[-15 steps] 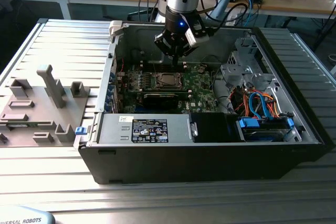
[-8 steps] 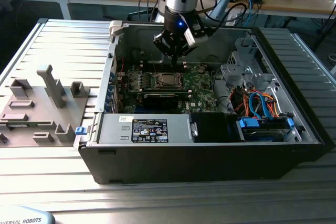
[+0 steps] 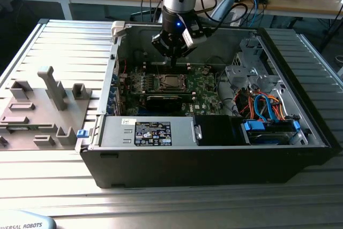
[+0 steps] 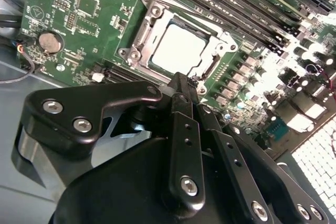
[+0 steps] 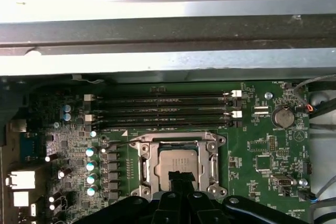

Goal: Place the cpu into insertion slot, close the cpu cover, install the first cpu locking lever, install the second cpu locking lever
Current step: 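Install the first cpu locking lever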

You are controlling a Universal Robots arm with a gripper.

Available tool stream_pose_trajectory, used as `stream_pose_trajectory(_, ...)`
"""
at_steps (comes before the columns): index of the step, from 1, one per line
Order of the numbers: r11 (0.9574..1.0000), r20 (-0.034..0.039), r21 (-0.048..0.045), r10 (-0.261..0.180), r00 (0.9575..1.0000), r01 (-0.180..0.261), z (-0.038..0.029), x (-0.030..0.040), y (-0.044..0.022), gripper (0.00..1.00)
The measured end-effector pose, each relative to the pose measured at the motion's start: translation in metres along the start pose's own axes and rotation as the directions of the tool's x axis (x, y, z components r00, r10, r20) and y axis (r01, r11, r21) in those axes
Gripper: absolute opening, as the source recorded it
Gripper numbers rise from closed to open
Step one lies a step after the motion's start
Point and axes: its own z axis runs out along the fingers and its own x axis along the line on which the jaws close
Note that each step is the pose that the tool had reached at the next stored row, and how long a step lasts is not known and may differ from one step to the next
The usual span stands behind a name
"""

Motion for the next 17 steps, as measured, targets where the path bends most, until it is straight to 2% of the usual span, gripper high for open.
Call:
stream_pose_trajectory(7, 1.0000, 0.0001, 0.0000, 0.000, 1.0000, 0.000, 0.0000, 0.0085, -0.0003, 0.11)
stream_pose_trajectory(17, 1.0000, 0.0000, 0.0000, 0.000, 1.0000, 0.000, 0.0000, 0.0152, -0.0005, 0.11)
